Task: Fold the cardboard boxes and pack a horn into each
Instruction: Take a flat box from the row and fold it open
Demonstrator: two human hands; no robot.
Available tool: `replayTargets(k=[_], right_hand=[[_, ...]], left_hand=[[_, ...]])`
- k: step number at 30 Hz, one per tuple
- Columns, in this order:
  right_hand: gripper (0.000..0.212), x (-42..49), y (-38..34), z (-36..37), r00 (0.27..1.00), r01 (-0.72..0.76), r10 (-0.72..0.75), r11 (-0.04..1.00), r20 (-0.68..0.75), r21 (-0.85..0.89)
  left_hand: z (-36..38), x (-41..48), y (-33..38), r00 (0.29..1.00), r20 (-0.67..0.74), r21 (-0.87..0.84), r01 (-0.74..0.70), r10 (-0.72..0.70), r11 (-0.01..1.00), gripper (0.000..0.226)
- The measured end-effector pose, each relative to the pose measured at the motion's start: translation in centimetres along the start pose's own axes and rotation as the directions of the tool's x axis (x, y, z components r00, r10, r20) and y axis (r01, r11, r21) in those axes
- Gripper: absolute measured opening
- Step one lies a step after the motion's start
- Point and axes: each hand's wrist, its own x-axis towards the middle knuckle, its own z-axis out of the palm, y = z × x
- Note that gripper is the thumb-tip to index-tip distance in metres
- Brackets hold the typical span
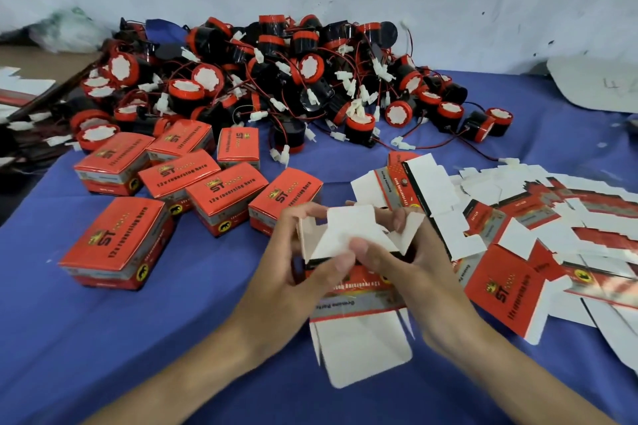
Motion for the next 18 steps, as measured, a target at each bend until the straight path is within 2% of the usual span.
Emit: replayTargets(k=[3, 5, 7, 11, 15, 18], right_hand=[[0.051, -0.4, 0.6, 0.7, 0.997, 0.015, -0.004, 0.989, -0.077, 0.144], [0.045, -0.5, 0.9, 0.9, 0.994, 0.036, -0.018, 0.986, -0.111, 0.164], [0.048, -0.5, 0.8, 0.9, 0.993, 0.058, -0.037, 0.980, -0.114, 0.190], [0.054, -0.5, 0.9, 0.9, 0.991, 0.108, -0.092, 0.977, -0.095, 0.183], [0.046, -0.6, 1.1, 1.2, 0.973, 0.218, -0.216, 0.976, -0.080, 0.016], [0.044, -0.8, 1.1, 1.4, 0.960, 0.273, -0.274, 0.962, -0.049, -0.033]], left_hand=[[0.1, 0.3, -0.3, 0.982, -0.170, 0.009, -0.075, 0.075, 0.997, 0.037], [0.2, 0.2, -0.4, 0.969, -0.226, 0.056, -0.092, 0.102, 0.994, 0.032], [0.4, 0.0, -0.4, 0.964, -0.238, 0.075, -0.101, 0.116, 0.992, 0.030], [0.4, 0.1, -0.3, 0.976, -0.187, 0.039, -0.105, 0.111, 0.994, 0.032], [0.3, 0.1, 0.2, 0.998, -0.032, 0.037, -0.061, 0.062, 0.997, 0.026], [0.3, 0.0, 0.4, 1.000, 0.024, 0.016, -0.008, 0.008, 1.000, 0.033]])
